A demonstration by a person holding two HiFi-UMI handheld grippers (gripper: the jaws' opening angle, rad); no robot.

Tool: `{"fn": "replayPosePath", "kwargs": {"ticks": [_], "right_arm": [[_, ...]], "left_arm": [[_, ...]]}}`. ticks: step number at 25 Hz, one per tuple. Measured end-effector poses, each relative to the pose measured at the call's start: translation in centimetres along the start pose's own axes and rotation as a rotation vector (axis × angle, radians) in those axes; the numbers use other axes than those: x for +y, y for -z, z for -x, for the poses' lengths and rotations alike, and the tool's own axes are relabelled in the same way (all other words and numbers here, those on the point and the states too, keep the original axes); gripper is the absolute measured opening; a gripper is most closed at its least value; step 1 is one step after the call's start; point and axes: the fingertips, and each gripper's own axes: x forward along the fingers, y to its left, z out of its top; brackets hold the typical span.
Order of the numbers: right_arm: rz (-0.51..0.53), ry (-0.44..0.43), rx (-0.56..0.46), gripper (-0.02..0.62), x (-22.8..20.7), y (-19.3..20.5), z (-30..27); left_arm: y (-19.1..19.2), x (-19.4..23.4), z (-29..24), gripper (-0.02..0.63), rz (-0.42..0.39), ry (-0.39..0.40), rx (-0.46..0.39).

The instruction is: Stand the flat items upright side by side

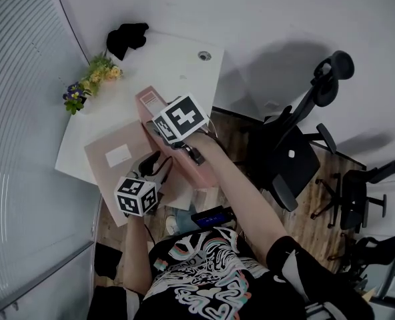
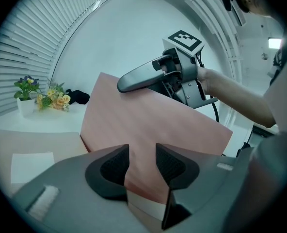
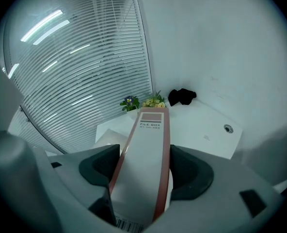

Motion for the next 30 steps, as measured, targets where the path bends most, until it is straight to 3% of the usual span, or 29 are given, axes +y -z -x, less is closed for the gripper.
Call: {"fn": "replayPosePath", "kwargs": {"ticks": [12,19,30], "right_arm": [[-0.040,0.066,-0.106,0.313,-0.6,-0.8,2.4],[-0.038,0.095,-0.196,0.313,-0.3,-1.9,3.8],[-0.025,0.134,-0.353,0.311,0.3,-3.1,6.3]], "left_arm": [[0.1,-0.8,0.7,0.172,0.017,0.026,-0.002],[-0.5,-1.9,1.1,0.176,0.174,0.145,-0.061],[-0.1,-3.2,1.1,0.184,0.168,0.181,-0.041]]}}
